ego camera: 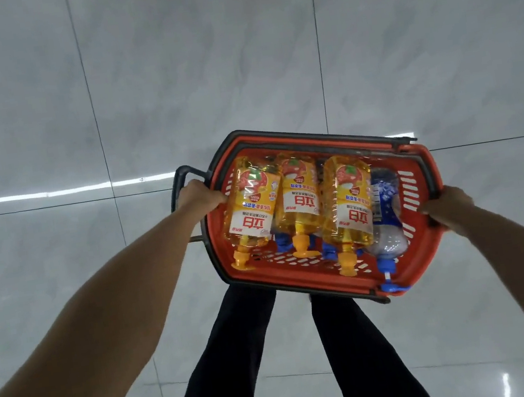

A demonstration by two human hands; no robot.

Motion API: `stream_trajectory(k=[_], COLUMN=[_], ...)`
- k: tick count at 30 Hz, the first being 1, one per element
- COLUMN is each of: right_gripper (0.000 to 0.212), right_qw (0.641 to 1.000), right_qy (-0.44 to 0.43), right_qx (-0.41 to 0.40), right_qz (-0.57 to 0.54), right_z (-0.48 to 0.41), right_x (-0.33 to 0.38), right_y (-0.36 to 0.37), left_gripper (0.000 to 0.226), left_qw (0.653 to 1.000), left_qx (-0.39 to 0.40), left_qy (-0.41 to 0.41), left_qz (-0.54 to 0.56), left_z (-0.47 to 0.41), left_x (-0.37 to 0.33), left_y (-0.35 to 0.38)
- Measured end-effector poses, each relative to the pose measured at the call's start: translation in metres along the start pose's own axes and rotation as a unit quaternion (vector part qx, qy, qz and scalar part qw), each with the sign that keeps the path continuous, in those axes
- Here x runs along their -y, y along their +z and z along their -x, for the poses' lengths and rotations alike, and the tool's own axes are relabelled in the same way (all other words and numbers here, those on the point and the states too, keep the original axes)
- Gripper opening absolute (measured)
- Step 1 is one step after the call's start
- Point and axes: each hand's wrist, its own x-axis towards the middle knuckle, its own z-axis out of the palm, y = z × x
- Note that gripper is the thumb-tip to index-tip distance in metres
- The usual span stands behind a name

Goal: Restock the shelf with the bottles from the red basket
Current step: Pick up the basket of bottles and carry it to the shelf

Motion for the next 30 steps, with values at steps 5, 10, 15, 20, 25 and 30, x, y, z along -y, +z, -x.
stream_trajectory(k=[5,10,15,20,25,30], right_gripper=[0.034,0.033,0.043,0.037,0.036,0.033], right_qw=[1.0,0.998,0.992,0.976,0.958,0.95], right_qy=[-0.001,-0.027,-0.059,-0.141,-0.198,-0.201], right_qx=[0.002,0.014,0.03,0.007,-0.025,-0.058], right_qz=[0.015,0.046,0.105,0.165,0.208,0.234], right_z=[0.043,0.093,0.177,0.289,0.428,0.546], right_x=[0.01,0.034,0.079,0.114,0.153,0.197], right_y=[0.006,-0.015,-0.063,-0.122,-0.188,-0.23], left_gripper=[0.039,0.039,0.04,0.027,0.024,0.04], left_qw=[0.998,0.996,0.995,0.992,0.987,0.976], left_qx=[0.035,0.043,0.02,-0.009,-0.036,-0.092], left_qy=[-0.041,-0.06,-0.07,-0.06,-0.032,-0.004], left_qz=[0.016,0.046,0.073,0.107,0.152,0.197], left_z=[0.001,0.053,0.153,0.269,0.384,0.458], left_x=[0.019,0.058,0.099,0.143,0.193,0.247], left_y=[-0.024,-0.057,-0.119,-0.196,-0.276,-0.34])
